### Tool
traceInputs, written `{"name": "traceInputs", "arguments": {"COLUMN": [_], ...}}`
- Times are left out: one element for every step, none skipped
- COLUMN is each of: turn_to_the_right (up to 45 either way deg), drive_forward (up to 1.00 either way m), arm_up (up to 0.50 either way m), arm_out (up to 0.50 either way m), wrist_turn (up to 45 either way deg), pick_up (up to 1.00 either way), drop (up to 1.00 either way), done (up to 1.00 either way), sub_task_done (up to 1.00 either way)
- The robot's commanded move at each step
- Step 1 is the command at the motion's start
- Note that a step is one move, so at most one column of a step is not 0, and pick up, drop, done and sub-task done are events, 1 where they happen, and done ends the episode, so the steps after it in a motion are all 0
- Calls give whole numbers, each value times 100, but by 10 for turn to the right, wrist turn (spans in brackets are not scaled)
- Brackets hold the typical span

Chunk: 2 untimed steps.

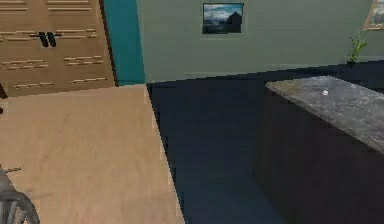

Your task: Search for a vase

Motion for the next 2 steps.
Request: {"name": "traceInputs", "arguments": {"turn_to_the_right": [-30, 0], "drive_forward": [0, 100], "arm_up": [0, 0], "arm_out": [0, 0], "wrist_turn": [0, 0], "pick_up": [0, 0], "drop": [0, 0], "done": [0, 0], "sub_task_done": [0, 0]}}
